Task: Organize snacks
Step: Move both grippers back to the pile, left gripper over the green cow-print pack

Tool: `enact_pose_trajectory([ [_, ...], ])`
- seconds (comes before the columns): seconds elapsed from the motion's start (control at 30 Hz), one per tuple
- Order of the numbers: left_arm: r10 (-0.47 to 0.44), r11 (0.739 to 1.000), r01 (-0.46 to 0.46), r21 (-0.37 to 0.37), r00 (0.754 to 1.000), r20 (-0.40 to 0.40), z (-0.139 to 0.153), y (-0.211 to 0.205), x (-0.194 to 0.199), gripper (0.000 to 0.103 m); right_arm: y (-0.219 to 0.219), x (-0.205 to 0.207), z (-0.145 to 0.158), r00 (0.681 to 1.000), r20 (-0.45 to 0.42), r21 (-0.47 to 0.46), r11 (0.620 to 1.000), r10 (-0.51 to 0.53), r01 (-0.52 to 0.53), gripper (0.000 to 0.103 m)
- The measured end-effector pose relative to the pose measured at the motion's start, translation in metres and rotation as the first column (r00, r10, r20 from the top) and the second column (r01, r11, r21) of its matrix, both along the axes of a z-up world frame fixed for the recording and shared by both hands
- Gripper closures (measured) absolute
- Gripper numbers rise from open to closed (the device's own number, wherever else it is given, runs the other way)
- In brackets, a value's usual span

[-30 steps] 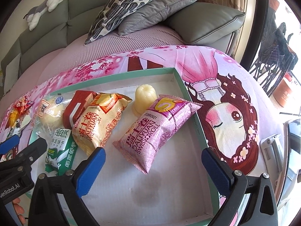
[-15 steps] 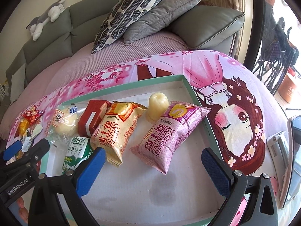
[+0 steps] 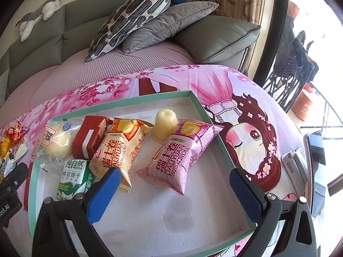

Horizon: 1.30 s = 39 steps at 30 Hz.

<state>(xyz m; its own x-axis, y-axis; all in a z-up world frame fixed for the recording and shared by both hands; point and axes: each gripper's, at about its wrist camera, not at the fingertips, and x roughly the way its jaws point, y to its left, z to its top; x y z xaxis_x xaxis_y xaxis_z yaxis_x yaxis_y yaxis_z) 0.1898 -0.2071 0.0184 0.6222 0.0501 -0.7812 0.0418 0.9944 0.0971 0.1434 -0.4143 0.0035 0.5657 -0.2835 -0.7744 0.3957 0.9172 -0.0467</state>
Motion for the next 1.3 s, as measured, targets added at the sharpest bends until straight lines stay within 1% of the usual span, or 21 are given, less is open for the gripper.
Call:
enact_pose_trajectory([
  [0.07, 0.013, 1.0, -0.013, -0.002, 1.0, -0.007, 0.0, 0.007, 0.001, 0.002, 0.003, 0.0, 0.002, 1.0, 0.0, -0.005, 1.0, 0.003, -0.003, 0.0],
  [0.2, 0.059, 0.998, -0.059, -0.001, 0.997, -0.046, -0.005, 0.026, 0.003, 0.003, 0.018, 0.0, 0.009, 1.0, 0.018, -0.021, 1.0, 0.023, -0.023, 0.0],
  [0.4, 0.149, 0.989, -0.15, -0.005, 0.985, -0.088, -0.012, 0.067, 0.007, 0.002, 0.057, 0.002, 0.018, 0.991, 0.047, -0.001, 0.992, 0.125, -0.125, 0.0],
  [0.53, 0.196, 0.98, -0.198, -0.012, 0.976, -0.095, -0.013, 0.091, 0.007, 0.002, 0.09, 0.007, 0.016, 0.978, 0.039, 0.006, 0.979, 0.204, -0.205, 0.0],
  [0.9, 0.295, 0.954, -0.298, -0.033, 0.953, -0.071, -0.007, 0.158, 0.002, 0.002, 0.158, 0.014, 0.009, 0.94, 0.022, 0.021, 0.94, 0.341, -0.341, 0.0],
  [1.13, 0.346, 0.935, -0.348, -0.062, 0.937, -0.048, -0.005, 0.193, 0.0, 0.002, 0.18, 0.019, 0.004, 0.929, 0.019, 0.036, 0.929, 0.369, -0.37, 0.0],
  [1.3, 0.348, 0.933, -0.35, -0.08, 0.937, -0.034, -0.007, 0.21, 0.0, 0.002, 0.195, 0.024, 0.0, 0.921, 0.011, 0.063, 0.919, 0.389, -0.389, 0.0],
])
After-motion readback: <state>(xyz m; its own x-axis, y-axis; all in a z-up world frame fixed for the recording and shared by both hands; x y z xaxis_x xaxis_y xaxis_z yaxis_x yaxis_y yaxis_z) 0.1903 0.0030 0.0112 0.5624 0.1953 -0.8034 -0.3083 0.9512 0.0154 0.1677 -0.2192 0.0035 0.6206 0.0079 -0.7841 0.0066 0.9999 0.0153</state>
